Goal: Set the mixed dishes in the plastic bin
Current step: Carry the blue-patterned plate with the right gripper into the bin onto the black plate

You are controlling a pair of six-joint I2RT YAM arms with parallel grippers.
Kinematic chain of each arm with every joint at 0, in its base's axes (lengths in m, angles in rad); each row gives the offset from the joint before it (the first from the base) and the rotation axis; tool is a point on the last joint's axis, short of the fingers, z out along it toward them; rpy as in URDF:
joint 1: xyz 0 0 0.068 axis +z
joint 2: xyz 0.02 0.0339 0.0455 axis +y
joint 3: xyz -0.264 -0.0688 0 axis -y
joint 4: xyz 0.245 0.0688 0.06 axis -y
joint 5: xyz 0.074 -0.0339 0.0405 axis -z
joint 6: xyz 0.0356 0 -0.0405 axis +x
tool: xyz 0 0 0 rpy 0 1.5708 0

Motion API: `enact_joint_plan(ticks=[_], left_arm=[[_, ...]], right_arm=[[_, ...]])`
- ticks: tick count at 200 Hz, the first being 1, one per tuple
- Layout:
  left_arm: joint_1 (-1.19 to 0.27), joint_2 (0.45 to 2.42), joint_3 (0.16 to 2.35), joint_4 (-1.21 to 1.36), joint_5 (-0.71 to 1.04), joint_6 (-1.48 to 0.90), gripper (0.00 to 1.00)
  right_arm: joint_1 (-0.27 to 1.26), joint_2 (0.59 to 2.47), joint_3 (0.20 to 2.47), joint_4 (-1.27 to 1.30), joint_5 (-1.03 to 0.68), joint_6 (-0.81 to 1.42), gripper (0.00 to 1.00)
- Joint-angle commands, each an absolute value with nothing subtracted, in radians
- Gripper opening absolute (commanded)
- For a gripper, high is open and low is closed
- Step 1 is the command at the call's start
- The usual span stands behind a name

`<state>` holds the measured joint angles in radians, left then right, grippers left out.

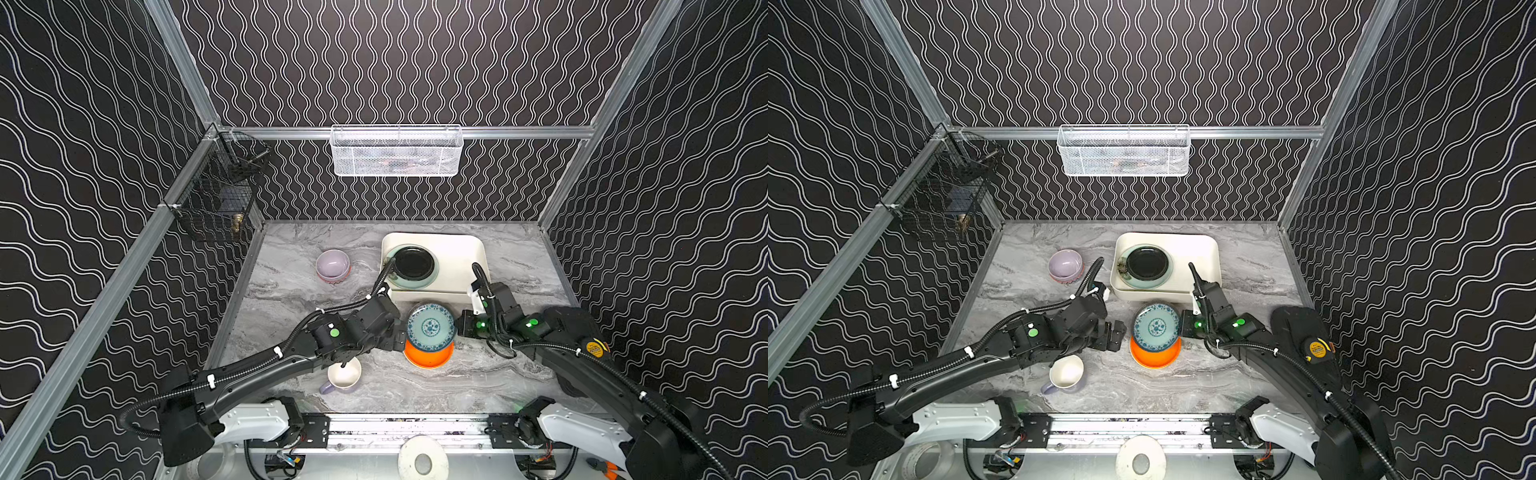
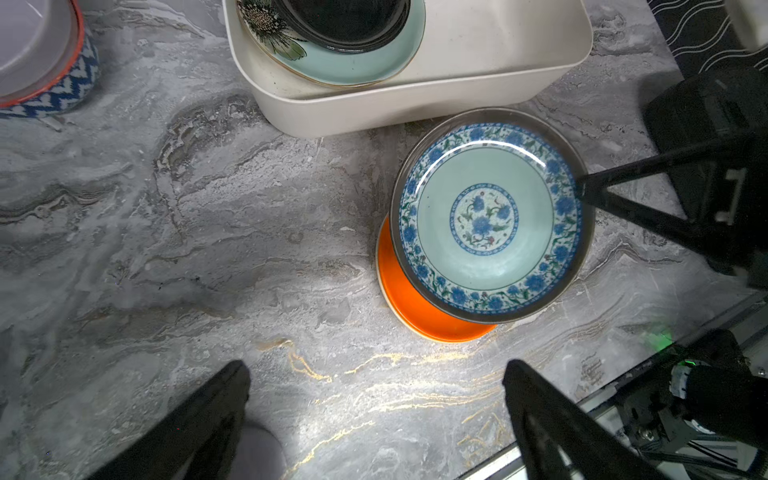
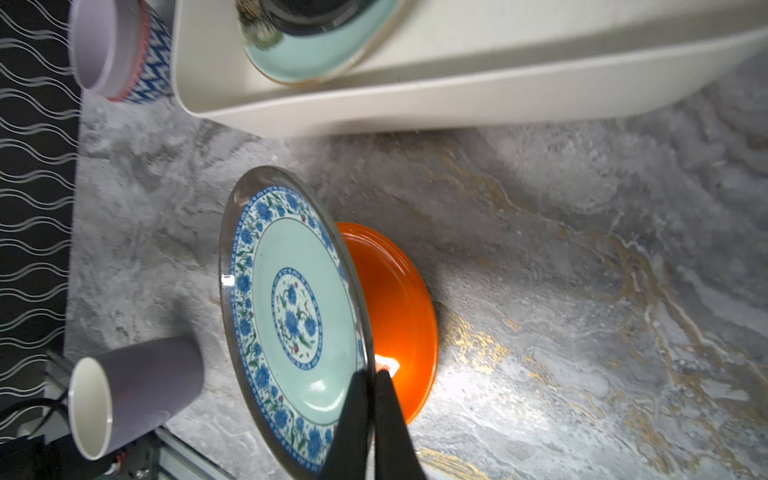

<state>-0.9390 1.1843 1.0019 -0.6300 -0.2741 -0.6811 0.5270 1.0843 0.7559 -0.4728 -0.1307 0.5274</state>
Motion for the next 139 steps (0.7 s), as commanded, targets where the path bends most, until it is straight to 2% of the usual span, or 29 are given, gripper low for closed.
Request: enact_joint_plan(ticks=[1,58,79,139], left_arm=[[-0.937,1.171,1.009,-0.648,-0.317,-0.681,0.99],[-0.933,1.146,1.008,-0.636,-0.351,-0.674,0.99],[-0.921,1.160,1.010,-0.616,-0.354,-0.659,0.99],[-0.854,1.221,1.016,-0.530,-0.285,-0.602,0.99]], right_arm=[[0.517,1.088,0.807,-0.493,-0.121,0.526,0.02],[0.443,1.251,0.991,-0.462,-0.123,0.472,0.02],[0.376,1.360,1.096,-0.426,-0.139,0.460,0.02],[0.313,1.740,1.399,-0.390,-0.181,0.458,0.02]])
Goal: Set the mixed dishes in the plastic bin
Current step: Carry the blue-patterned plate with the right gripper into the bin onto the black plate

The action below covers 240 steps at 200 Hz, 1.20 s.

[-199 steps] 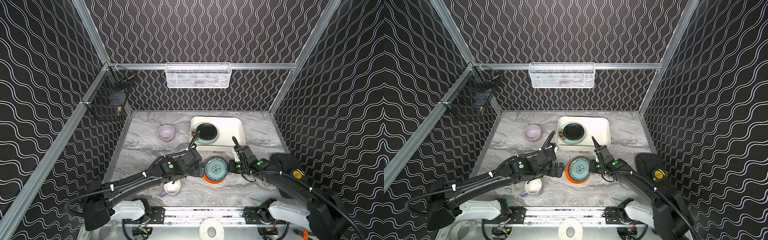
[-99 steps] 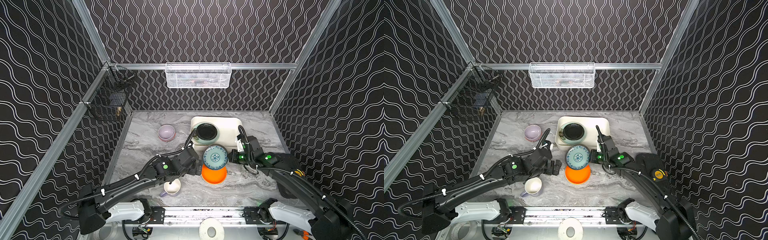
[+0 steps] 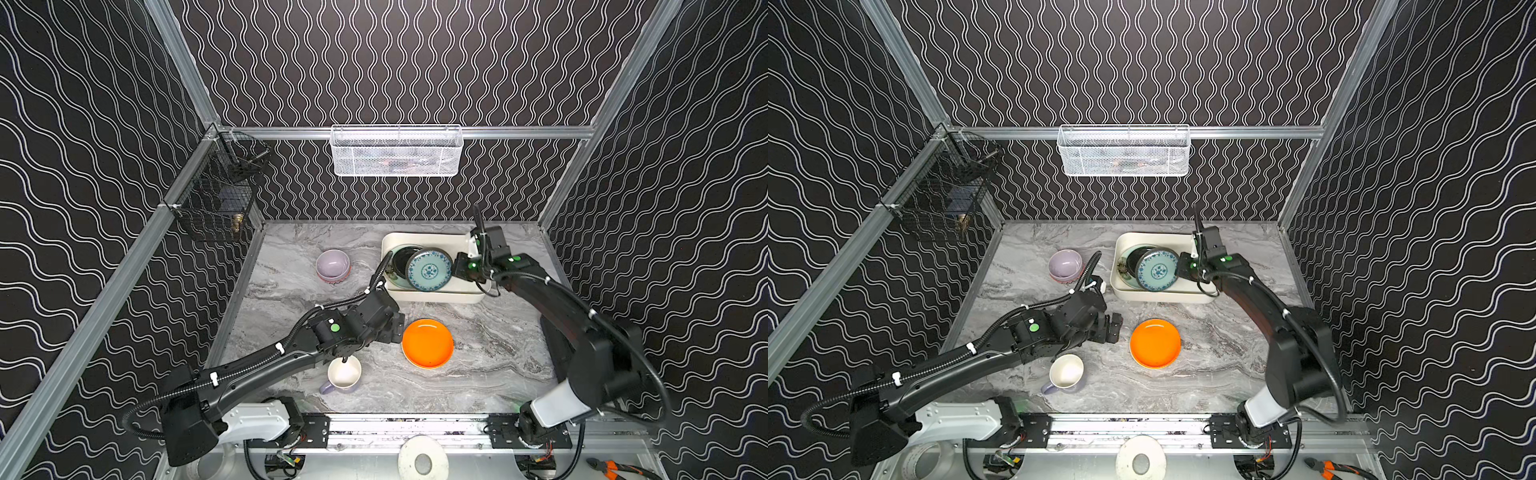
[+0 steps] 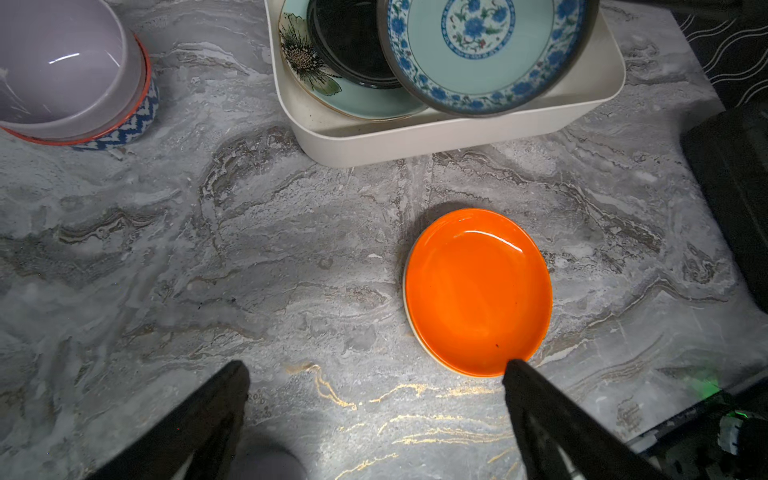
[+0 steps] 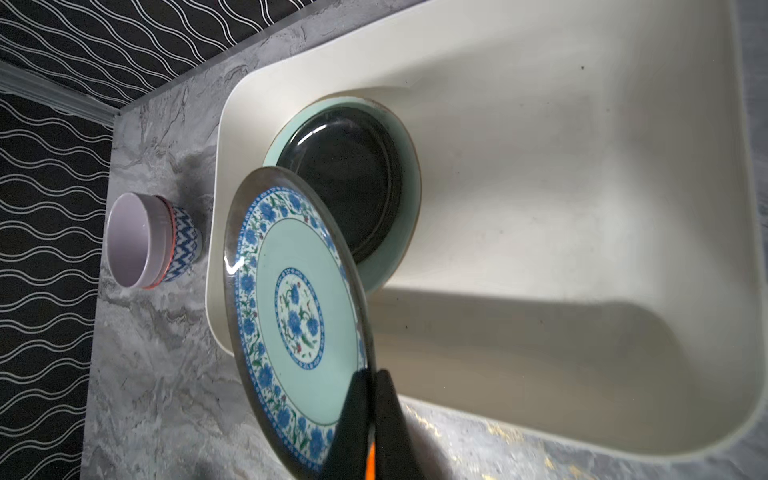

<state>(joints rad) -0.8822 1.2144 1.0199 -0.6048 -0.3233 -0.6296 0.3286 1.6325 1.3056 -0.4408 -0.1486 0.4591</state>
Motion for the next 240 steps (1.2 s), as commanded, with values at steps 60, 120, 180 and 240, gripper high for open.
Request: enact_joint_plan(ticks=[60,120,180,240], left_arm=[[-0.713,1.240,1.002,-0.467,-0.168,-0.593,0.99],[-0.679,1.284,1.004,-0.466,-0.135,-0.588,0.99],[-0.669,1.311,1.005,-0.464,-0.127,-0.587,0.99],[-0.668,1.297,0.999,-0.465,-0.130,-0.588,0.99]], right_arm=[[0.302,2.048,1.632,-0.400,-0.257,0.466,0.02],[0.291,2.144,1.681,-0.394,-0.288,0.462,0.04],[0.290,2.156,1.692,-0.417,-0.277,0.443,0.29],[0.300,2.172,1.721,-0.436,-0.290,0.442,0.30]])
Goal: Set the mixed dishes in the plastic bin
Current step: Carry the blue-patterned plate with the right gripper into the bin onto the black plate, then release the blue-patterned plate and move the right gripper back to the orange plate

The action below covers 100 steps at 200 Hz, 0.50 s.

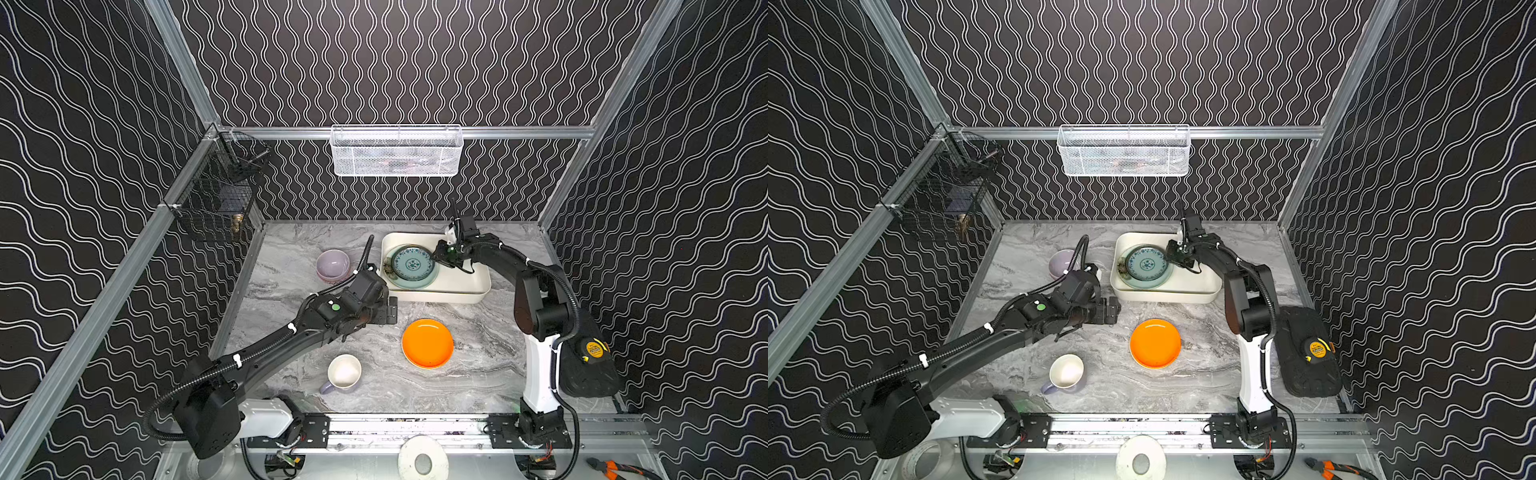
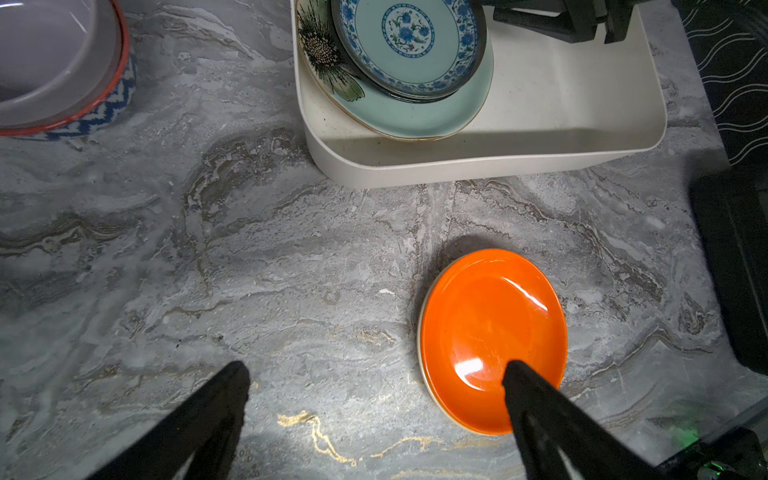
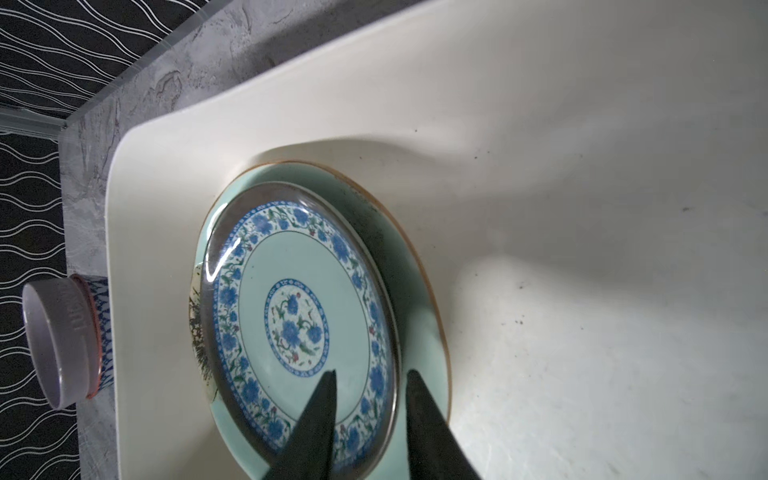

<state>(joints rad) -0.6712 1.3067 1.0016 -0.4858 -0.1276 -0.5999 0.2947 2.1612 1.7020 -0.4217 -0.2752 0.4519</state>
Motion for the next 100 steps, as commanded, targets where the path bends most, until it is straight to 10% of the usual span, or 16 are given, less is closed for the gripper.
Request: enact_joint_plan(ticks=[1,100], left_arm=[[-0.668,1.296,1.000,-0.465,-0.130,-0.588,0.99],[-0.667,1.278,0.994,-0.468,-0.132,-0.588,0.99]], right_arm=[[0.301,2.173,1.722,-0.436,-0.291,0.441,0.30],[0.314,2.128,1.749,-0.487,-0.272,0.428,0.31]])
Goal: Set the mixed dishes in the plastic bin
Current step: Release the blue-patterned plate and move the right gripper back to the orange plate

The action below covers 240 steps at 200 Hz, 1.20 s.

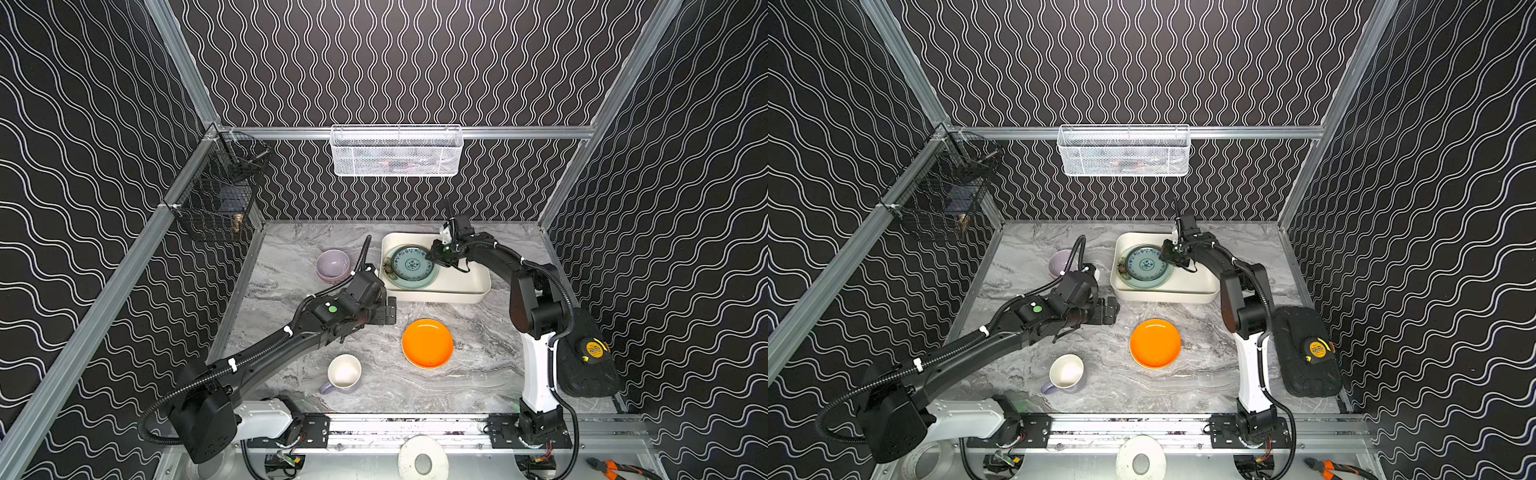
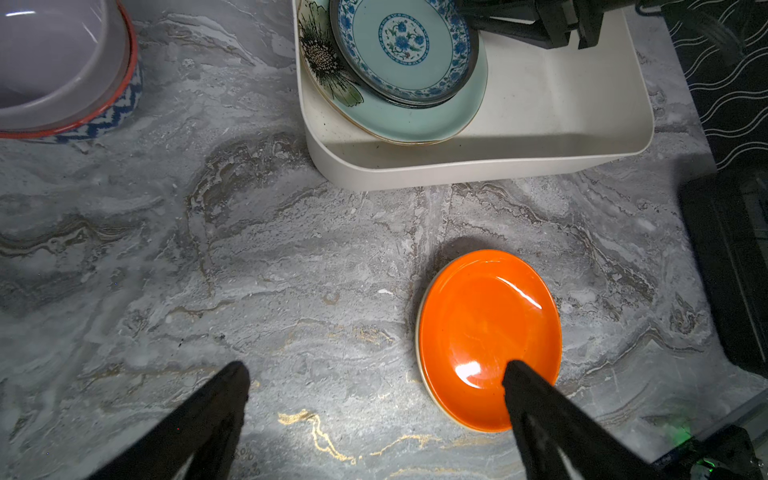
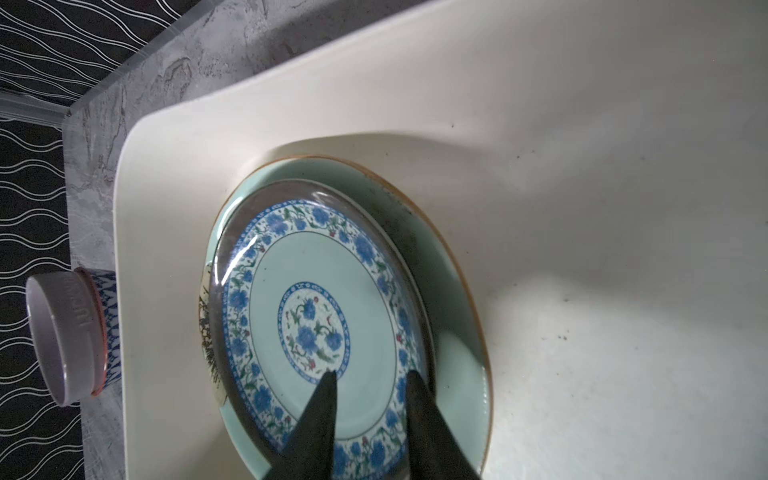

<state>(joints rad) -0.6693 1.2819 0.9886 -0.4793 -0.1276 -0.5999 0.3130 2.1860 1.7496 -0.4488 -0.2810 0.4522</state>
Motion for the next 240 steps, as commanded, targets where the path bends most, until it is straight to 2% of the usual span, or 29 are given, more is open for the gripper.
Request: enact_joint_plan(ticks=[1,14,23,41,91,141,183,240], left_arm=[[-0.666,1.277,0.995,-0.469,-0.132,-0.588,0.99],[-0.667,1.269,0.993,-0.471,-0.132,-0.589,0.99],[-0.667,1.261,0.990,-0.473,-0.128,-0.588,0.99],[-0.667,1.248,0.978,-0.476,-0.119,-0.589,0.99],[-0.701,1.203,0.883,-0.446,-0.067,-0.632,0.99],[-0.889,1.210,0.854,-0.444,-0.158,-0.711,0.98],[-1.054,1.210,0.814,-0.455,-0.253,-0.809,0.98],[-1.207,1.241,0.820,-0.521,-0.360,-0.899,0.98]], right_arm=[[0.314,2.123,1.747,-0.488,-0.272,0.426,0.31],[0.315,2.055,1.705,-0.487,-0.282,0.413,0.32],[0.314,1.997,1.662,-0.481,-0.289,0.410,0.40],[0.314,1.840,1.537,-0.457,-0.286,0.409,0.43],[0.365,1.479,1.128,-0.454,-0.235,0.429,0.43],[0.425,1.201,0.797,-0.442,-0.186,0.484,0.42],[0.431,1.105,0.676,-0.427,-0.178,0.505,0.39],[0.515,1.166,0.601,-0.343,-0.181,0.524,0.30]])
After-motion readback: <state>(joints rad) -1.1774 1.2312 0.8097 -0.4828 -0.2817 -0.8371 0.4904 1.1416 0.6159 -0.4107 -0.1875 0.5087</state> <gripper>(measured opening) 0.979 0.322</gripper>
